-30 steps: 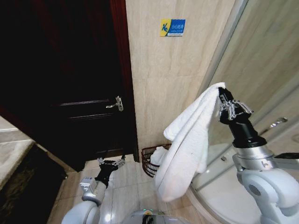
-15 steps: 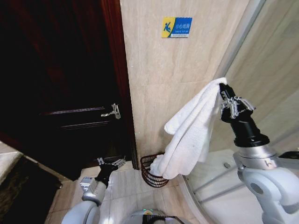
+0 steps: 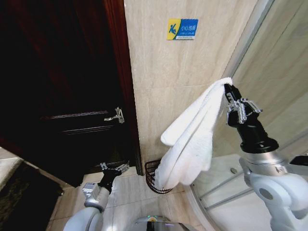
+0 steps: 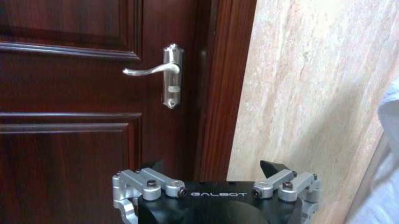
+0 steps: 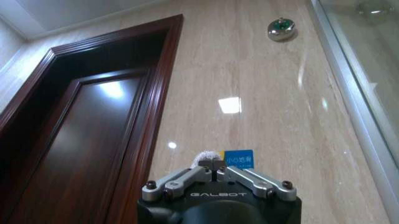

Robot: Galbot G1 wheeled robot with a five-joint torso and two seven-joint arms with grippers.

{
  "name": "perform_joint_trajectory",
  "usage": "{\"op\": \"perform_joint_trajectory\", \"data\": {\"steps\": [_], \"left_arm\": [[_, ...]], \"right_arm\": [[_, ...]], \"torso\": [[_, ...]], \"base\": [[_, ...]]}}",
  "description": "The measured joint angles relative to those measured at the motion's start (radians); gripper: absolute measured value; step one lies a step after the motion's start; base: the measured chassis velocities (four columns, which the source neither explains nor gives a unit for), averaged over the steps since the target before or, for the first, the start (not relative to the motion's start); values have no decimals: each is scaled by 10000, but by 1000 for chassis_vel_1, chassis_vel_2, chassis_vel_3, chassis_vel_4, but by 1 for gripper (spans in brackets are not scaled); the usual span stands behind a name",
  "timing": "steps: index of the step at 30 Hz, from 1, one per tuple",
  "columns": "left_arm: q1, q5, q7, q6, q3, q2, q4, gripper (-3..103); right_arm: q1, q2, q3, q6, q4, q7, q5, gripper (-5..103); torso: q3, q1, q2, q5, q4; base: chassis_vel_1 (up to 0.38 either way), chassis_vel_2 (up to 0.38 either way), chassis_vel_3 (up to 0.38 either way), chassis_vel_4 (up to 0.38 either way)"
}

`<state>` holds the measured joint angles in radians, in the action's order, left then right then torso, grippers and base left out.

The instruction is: Discard the used towel into the hamper.

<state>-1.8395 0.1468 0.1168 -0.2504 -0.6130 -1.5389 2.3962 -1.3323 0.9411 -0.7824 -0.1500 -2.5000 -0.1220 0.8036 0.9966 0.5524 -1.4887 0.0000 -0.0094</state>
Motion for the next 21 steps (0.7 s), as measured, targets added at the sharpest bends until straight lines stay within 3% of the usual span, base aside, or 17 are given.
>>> {"op": "perform_joint_trajectory", "data": {"steps": [21], "left_arm": [[0,0,0,0,0,0,0,100]], "right_arm": [[-163,209,-19,60,0,439,-377,0]], "torso": [[0,-1,1,1,0]], "base": [[7,9,6,6]]}}
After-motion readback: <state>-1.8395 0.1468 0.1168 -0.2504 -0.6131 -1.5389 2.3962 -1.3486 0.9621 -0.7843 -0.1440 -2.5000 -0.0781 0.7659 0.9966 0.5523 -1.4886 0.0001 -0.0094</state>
